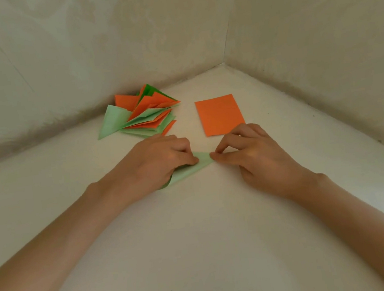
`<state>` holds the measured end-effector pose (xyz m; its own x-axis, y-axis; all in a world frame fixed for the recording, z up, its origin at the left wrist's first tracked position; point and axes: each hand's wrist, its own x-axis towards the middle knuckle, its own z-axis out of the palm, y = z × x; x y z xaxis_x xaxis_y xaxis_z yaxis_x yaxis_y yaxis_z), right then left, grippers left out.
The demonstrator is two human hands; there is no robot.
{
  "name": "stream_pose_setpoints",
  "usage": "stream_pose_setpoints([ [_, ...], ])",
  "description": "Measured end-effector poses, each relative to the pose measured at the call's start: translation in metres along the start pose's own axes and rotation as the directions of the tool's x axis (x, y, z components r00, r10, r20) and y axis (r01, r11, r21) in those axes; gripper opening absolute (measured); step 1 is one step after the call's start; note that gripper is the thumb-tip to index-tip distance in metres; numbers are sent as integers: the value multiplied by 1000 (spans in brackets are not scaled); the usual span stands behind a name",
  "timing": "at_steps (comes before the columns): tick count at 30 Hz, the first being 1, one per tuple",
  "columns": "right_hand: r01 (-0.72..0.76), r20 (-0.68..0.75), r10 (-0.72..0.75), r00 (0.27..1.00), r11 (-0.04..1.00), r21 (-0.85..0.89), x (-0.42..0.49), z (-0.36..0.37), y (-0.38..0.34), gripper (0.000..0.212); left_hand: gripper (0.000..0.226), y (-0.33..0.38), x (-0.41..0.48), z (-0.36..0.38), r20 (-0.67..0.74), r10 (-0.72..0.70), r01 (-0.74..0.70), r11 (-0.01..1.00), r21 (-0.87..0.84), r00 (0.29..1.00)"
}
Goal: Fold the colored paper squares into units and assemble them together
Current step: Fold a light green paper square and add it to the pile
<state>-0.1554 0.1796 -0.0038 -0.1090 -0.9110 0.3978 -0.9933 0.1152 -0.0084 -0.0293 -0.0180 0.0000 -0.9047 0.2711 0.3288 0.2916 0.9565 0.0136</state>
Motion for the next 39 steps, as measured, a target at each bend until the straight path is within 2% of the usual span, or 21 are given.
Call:
stream_pose_setpoints([
  [6,50,-41,-55,998,994,-99,-1,1,-5,54,47,18,8,-20,70,-20,16,998,57,997],
  [11,28,-25,-30,999,998,-63,-4,1,-6,57,34,45,14,-14,94,-65,65,998,3,993],
  [16,-17,-4,17,1000,1000,-1,-5,4,0,57,44,49,-2,-5,125,-134,141,989,-47,983],
  [25,-22,18,24,1000,998,-64,-6,2,-3,60,43,54,-11,-8,99,-183,177,982,59,978],
  [33,-20,20,22,1000,995,-97,-5,1,-4,60,40,56,-74,-25,74,-251,242,965,104,965],
  [36,-14,-7,13,1000,990,-138,-5,0,-9,54,41,57,-83,-28,52,-254,244,958,153,966],
  [39,-49,-41,42,998,978,-202,-6,-2,-21,43,46,59,-70,-27,-36,-317,318,929,187,948],
])
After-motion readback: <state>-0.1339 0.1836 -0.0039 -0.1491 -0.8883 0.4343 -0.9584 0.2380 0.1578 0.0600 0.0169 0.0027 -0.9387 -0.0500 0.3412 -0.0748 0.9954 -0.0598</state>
